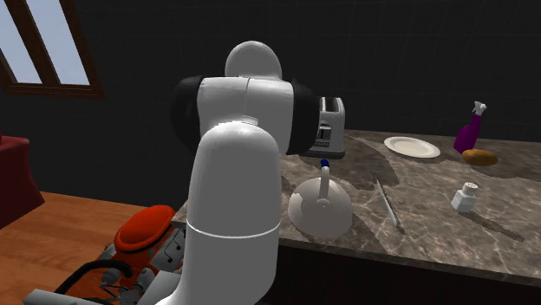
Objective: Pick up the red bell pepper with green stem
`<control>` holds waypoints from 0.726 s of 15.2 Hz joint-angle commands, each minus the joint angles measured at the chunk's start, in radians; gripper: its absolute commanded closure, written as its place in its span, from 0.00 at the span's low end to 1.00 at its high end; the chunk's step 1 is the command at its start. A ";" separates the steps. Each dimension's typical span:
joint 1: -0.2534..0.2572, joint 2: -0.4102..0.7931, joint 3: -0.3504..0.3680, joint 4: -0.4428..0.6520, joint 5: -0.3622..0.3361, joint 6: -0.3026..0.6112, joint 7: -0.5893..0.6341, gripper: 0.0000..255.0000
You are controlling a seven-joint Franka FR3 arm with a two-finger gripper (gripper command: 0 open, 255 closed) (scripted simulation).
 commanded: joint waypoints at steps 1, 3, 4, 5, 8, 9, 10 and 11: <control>0.001 0.005 -0.001 -0.004 -0.002 0.009 0.003 0.00; 0.000 0.002 -0.001 -0.008 -0.002 0.010 0.002 1.00; 0.000 0.002 0.000 -0.008 -0.002 0.011 0.003 1.00; 0.000 0.001 0.000 -0.008 -0.001 0.010 0.002 1.00; -0.001 -0.001 0.000 -0.011 -0.001 0.011 0.002 1.00; -0.001 0.000 0.000 -0.010 -0.001 0.010 0.002 1.00; -0.001 0.000 0.000 -0.010 -0.001 0.010 0.002 1.00; 0.001 0.005 -0.001 -0.004 -0.002 0.009 0.003 1.00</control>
